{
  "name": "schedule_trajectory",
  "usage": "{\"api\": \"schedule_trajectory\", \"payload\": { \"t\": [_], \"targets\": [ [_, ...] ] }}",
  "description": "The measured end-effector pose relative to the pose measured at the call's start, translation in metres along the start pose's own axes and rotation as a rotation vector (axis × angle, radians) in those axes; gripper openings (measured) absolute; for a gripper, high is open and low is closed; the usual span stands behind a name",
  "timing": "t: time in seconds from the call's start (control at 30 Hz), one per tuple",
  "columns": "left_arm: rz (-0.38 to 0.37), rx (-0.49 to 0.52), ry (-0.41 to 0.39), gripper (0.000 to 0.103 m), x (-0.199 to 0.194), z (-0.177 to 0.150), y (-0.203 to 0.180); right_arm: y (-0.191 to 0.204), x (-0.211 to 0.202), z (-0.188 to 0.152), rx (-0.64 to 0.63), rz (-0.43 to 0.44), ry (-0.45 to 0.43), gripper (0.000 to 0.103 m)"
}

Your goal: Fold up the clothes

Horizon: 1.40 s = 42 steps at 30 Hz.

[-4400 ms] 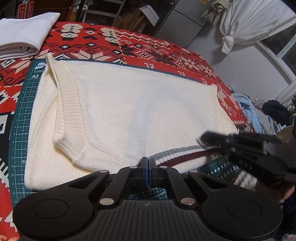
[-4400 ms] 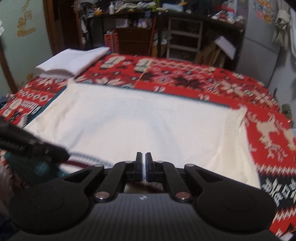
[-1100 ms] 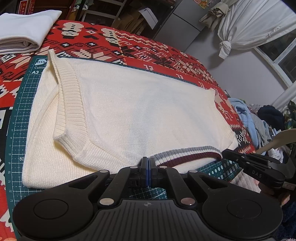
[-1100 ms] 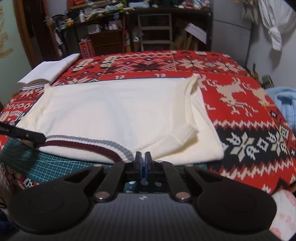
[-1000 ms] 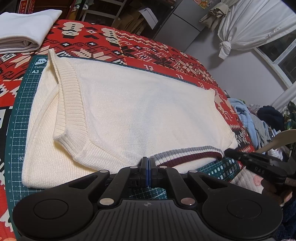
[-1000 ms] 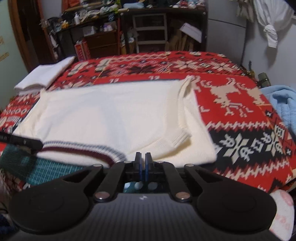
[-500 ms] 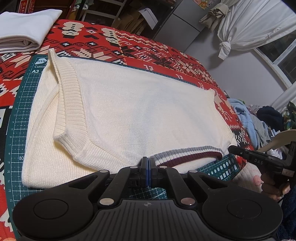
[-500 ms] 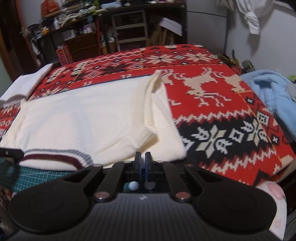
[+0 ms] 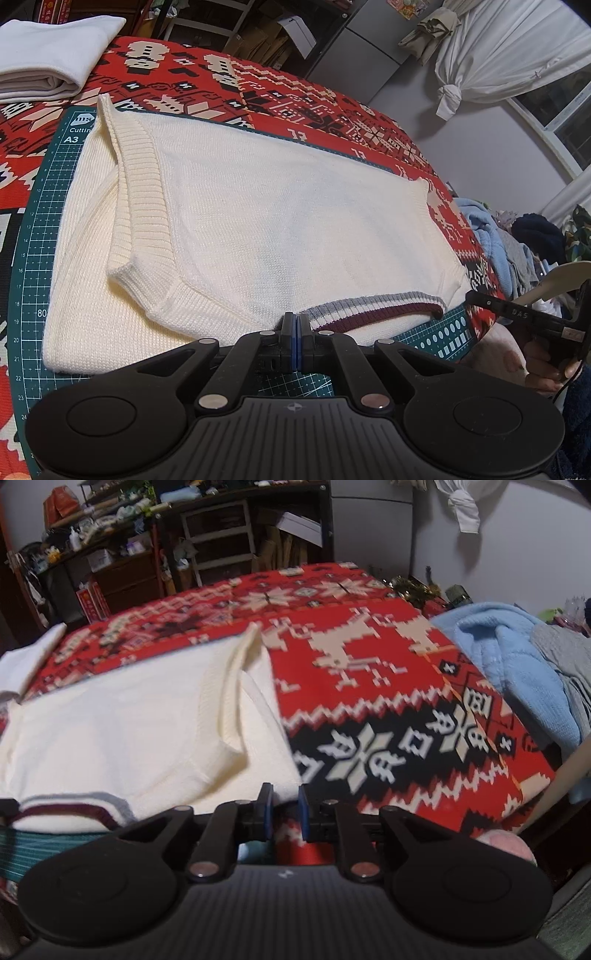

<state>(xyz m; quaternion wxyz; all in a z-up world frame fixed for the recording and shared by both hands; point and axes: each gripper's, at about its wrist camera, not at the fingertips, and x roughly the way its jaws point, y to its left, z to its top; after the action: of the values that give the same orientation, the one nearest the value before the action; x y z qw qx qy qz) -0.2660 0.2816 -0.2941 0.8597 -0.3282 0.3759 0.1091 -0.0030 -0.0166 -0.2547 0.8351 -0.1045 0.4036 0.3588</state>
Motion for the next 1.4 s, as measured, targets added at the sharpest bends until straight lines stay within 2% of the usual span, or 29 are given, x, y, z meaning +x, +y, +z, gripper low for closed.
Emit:
{"api": "schedule_trajectory", "payload": {
  "t": [0.17, 0.27, 0.4, 0.6, 0.87, 0.93, 1.1, 1.23, 1.4],
  "targets": [
    [0.002, 0.001, 0.0, 0.003, 0.0, 0.0, -0.001, 0.035, -0.012, 0.015, -0.053, 0.09, -0.065, 0.015],
    [-0.002, -0.003, 0.0, 0.003, 0.0, 0.0, 0.0, 0.064, -0.002, 0.014, -0.138, 0.106, -0.061, 0.019],
    [-0.006, -0.006, -0.001, 0.003, 0.0, -0.001, 0.0, 0.084, 0.02, -0.002, -0.219, 0.092, -0.002, 0.022],
    [-0.003, -0.007, 0.0, 0.003, 0.001, 0.0, 0.0, 0.073, 0.02, -0.015, -0.178, 0.126, -0.034, 0.024],
    [0.001, -0.087, 0.025, 0.003, -0.015, -0.001, 0.014, 0.07, 0.02, -0.018, -0.181, 0.136, -0.056, 0.026],
    [0.022, -0.102, 0.007, 0.003, -0.024, -0.002, 0.017, 0.069, 0.02, -0.017, -0.174, 0.142, -0.055, 0.027],
    [-0.004, -0.164, -0.103, 0.003, -0.048, 0.003, 0.03, 0.07, 0.02, -0.018, -0.181, 0.147, -0.056, 0.031],
    [0.07, -0.237, -0.062, 0.003, -0.035, 0.009, 0.048, 0.072, 0.02, -0.018, -0.191, 0.146, -0.057, 0.032],
    [0.092, -0.265, -0.074, 0.002, -0.046, 0.001, 0.06, 0.07, 0.019, -0.019, -0.181, 0.156, -0.057, 0.032]
  ]
}}
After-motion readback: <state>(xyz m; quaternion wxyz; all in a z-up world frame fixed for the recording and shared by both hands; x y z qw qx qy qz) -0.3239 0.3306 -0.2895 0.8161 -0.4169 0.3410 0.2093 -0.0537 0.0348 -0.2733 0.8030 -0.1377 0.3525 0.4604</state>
